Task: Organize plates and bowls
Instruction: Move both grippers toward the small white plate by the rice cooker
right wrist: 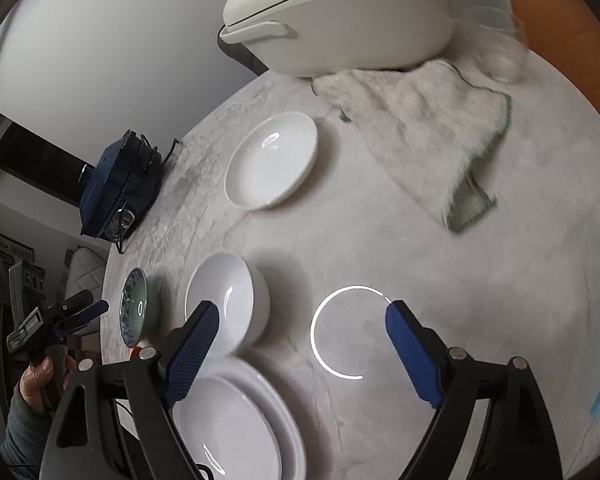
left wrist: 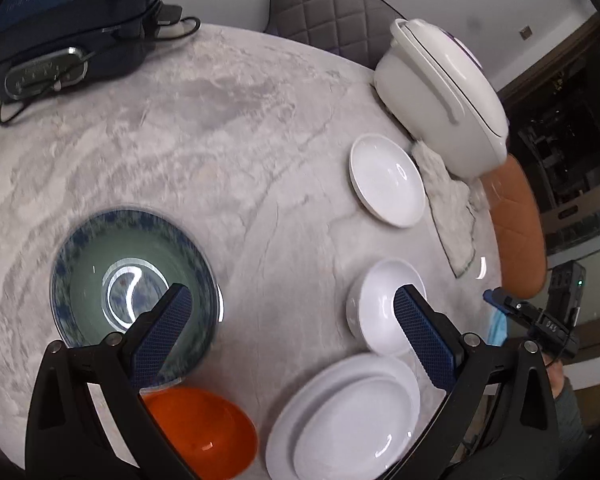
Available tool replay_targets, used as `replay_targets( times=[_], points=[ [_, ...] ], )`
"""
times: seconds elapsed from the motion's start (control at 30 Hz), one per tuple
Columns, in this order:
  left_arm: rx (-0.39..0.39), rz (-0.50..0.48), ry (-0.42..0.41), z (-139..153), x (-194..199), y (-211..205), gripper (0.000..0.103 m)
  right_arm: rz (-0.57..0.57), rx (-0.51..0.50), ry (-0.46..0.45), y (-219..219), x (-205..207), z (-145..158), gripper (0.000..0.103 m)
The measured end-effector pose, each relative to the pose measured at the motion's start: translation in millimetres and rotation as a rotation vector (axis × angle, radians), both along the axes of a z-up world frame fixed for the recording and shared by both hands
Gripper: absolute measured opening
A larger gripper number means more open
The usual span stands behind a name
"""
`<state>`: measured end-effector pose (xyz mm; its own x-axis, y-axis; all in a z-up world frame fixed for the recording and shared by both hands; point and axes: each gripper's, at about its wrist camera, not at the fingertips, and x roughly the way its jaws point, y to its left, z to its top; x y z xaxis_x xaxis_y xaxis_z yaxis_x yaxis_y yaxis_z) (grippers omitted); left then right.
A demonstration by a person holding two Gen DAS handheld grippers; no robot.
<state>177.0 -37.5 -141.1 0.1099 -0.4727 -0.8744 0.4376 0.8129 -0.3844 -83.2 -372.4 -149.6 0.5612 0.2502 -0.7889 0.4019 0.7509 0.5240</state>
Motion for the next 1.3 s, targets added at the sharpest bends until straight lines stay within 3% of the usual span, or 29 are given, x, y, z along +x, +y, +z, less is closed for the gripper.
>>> replay_targets(
  times=[0.1, 0.3, 0.4, 0.63, 0.8, 0.87, 1.03, 1.3],
  points=[
    [0.007, -0.011, -0.031, 0.9, 33.3, -34.5, 0.102, 0.057, -0.033, -0.044, -28.1, 46.7, 6.3, 0.088],
    [0.092, -0.035, 0.053, -48.6, 78.3, -117.1, 0.102, 0.087, -0.036, 0.003, -62.5, 120.8, -15.7, 0.088],
    [0.15, -0.072, 0.022, -66.6, 83.7, -151.9, 0.102, 0.097, 0.037, 0.016, -70.4, 137.0, -31.6, 0.088],
    [0.247, -0.204, -0.002, -93.6, 87.9, -215.1, 0.101, 0.123, 0.071, 0.024, -73.6, 157.4, -50.7, 0.08],
    [0.197, -0.22, 0.053, -109.2, 97.1, -229.1, 0.096, 0.142, 0.105, 0.041, -76.3, 168.3, -57.4, 0.074],
    [0.208, -0.237, 0.06, -114.3, 98.6, -234.5, 0.079, 0.146, 0.105, 0.054, -75.9, 172.5, -60.4, 0.073],
    [0.259, -0.255, 0.088, -128.7, 102.3, -241.8, 0.065, 0.155, 0.1, 0.09, -78.4, 182.9, -68.5, 0.064],
    [0.258, -0.231, 0.138, -145.4, 105.7, -245.7, 0.063, 0.154, 0.112, 0.149, -73.4, 192.0, -83.8, 0.046]
  ],
)
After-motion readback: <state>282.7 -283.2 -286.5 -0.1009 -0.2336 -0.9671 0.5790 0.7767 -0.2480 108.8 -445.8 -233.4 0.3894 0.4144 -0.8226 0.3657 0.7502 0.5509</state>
